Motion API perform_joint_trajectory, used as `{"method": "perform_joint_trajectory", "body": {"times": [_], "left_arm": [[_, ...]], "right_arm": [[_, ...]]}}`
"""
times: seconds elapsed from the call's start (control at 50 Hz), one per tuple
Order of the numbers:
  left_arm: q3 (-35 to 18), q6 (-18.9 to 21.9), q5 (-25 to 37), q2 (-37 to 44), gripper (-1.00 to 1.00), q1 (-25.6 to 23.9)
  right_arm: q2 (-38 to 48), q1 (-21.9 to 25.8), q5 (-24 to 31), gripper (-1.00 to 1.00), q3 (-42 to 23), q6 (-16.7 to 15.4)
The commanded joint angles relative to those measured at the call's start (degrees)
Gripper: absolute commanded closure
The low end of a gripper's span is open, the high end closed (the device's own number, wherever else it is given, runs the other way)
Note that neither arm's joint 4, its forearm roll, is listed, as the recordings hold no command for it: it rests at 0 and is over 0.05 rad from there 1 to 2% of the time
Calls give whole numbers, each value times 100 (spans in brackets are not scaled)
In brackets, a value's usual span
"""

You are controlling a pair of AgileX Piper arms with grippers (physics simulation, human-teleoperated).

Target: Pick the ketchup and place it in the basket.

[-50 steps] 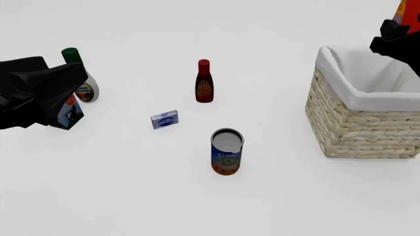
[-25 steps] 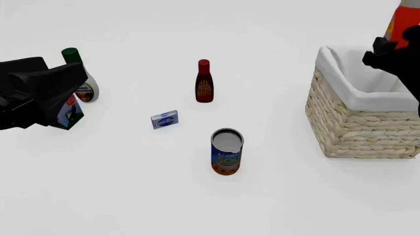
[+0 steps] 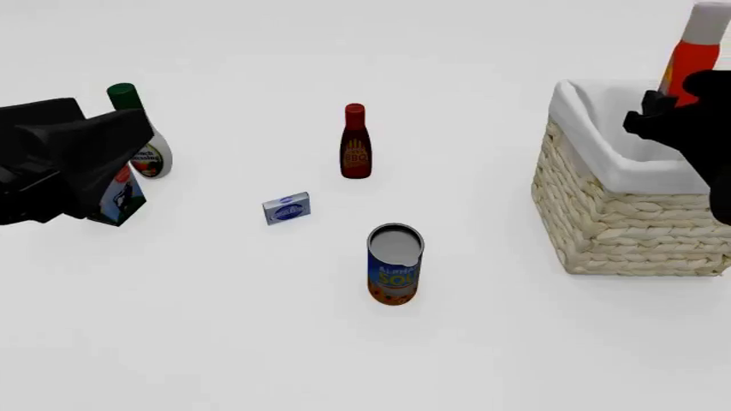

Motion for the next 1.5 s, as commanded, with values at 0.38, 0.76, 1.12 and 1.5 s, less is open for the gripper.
{"method": "perform_joint_trajectory", "body": {"times": [0.38, 0.76, 1.12, 1.5], "left_arm": [[-84, 14, 60, -23, -100, -21], [-48, -4, 65, -72, -100, -30], [-22, -27, 43, -83, -100, -31], [26, -73, 23, -144, -100, -24]], "right_arm": [[605, -178, -177, 100, -148, 23], [137, -133, -59, -100, -28, 28], [-1611, 442, 711, -100, 99, 25], [-2864, 958, 1262, -100, 415, -132]]}}
